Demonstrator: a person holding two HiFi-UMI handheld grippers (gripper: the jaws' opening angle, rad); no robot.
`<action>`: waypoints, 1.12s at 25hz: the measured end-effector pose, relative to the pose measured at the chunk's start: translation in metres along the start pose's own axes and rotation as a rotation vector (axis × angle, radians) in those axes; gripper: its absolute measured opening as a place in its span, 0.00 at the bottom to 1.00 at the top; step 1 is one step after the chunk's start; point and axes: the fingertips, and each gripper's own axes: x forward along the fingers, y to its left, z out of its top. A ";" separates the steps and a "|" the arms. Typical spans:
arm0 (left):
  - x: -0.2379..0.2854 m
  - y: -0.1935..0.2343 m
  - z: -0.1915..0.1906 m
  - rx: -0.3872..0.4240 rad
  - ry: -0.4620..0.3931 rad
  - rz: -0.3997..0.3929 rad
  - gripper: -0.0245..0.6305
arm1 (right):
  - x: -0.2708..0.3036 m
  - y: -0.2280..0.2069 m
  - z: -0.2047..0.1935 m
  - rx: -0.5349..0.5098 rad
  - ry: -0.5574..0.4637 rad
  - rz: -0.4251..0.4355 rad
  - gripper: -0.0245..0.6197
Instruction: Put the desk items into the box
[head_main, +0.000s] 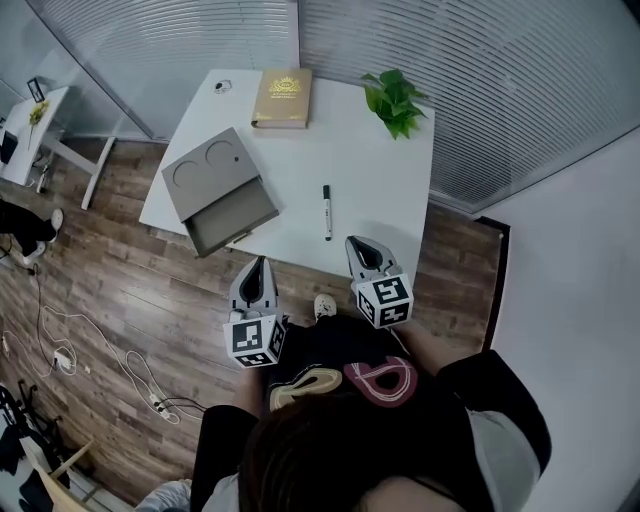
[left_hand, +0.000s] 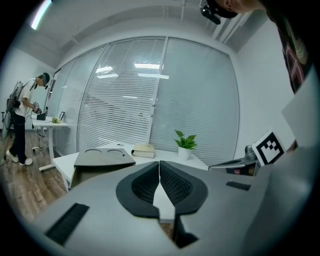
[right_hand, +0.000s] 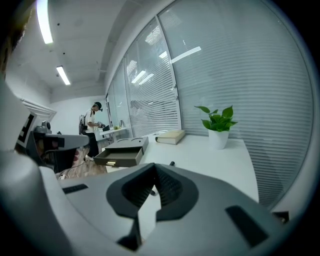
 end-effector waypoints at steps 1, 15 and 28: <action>0.003 -0.003 0.001 -0.003 -0.004 0.000 0.07 | 0.001 -0.003 -0.001 0.001 0.005 0.005 0.05; 0.029 0.005 0.005 -0.027 -0.001 0.014 0.07 | 0.022 -0.030 -0.001 0.051 0.059 -0.041 0.05; 0.051 0.058 0.022 -0.008 0.017 -0.054 0.07 | 0.059 -0.024 -0.008 0.086 0.172 -0.169 0.14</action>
